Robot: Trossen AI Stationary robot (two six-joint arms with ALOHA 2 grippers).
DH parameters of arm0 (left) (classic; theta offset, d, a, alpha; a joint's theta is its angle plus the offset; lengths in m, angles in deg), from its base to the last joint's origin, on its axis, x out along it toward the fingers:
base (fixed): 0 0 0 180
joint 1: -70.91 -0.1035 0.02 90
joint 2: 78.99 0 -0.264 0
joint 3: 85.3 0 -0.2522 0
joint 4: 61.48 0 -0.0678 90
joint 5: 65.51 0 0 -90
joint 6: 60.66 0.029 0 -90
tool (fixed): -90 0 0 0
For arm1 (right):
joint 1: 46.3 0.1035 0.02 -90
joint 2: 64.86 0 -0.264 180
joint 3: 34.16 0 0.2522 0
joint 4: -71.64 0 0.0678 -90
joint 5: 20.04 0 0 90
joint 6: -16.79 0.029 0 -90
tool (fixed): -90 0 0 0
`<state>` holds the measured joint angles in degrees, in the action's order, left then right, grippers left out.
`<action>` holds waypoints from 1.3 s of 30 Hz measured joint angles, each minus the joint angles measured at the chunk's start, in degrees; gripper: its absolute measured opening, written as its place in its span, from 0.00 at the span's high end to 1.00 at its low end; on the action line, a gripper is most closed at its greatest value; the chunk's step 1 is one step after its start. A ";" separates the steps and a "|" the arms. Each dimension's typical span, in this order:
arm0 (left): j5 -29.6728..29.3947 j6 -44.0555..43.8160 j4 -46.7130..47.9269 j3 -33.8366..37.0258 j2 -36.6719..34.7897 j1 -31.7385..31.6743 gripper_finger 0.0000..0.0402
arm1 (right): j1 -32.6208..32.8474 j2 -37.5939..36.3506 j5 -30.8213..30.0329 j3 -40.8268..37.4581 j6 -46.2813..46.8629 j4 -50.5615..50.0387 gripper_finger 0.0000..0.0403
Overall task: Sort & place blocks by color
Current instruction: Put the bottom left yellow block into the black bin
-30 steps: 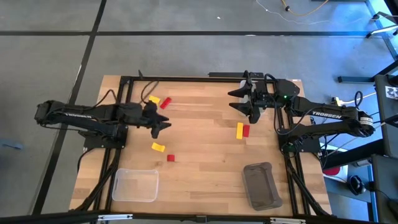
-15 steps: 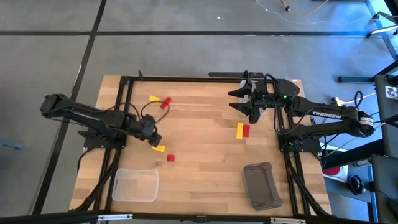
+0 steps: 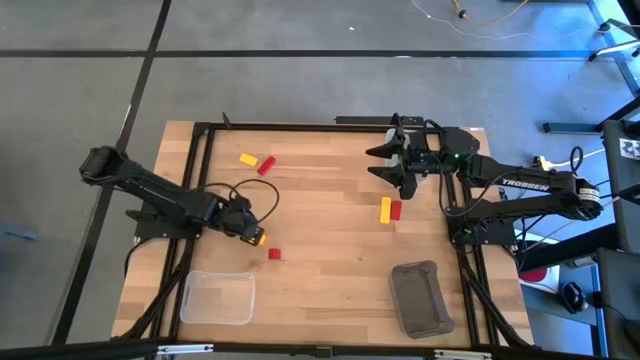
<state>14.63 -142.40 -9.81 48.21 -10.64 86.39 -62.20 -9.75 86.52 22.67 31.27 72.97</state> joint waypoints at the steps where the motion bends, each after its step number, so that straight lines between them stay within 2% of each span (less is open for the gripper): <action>1: 0.15 -0.44 -0.01 0.00 0.68 0.00 0.55 | 0.00 0.00 0.00 0.00 0.00 0.00 0.35; 11: 1.54 -0.71 -1.77 -0.02 4.51 0.00 0.55 | 0.01 0.00 0.00 0.00 0.18 0.02 0.35; 19: 1.60 -0.69 -2.58 -0.02 4.56 0.02 0.56 | 0.01 0.00 0.00 0.00 0.20 0.02 0.35; 24: 1.41 -0.69 -2.58 -0.02 4.56 0.02 0.68 | 0.01 0.00 0.00 0.00 -0.01 0.02 0.35; 30: 1.28 2.05 -2.78 -0.09 4.47 0.02 0.94 | 0.00 0.00 0.00 0.00 -0.15 0.02 0.35; 35: -0.30 4.85 -2.29 -0.11 3.69 -0.01 0.95 | 0.01 0.00 0.00 0.00 -0.07 0.02 0.35; 39: -4.13 6.10 -0.26 -0.08 -1.18 -0.74 0.95 | 0.00 0.00 0.00 0.00 -0.04 0.04 0.35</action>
<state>10.50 -136.30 -10.07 48.13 -11.82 85.66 -62.20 -9.75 86.52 22.67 31.23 73.02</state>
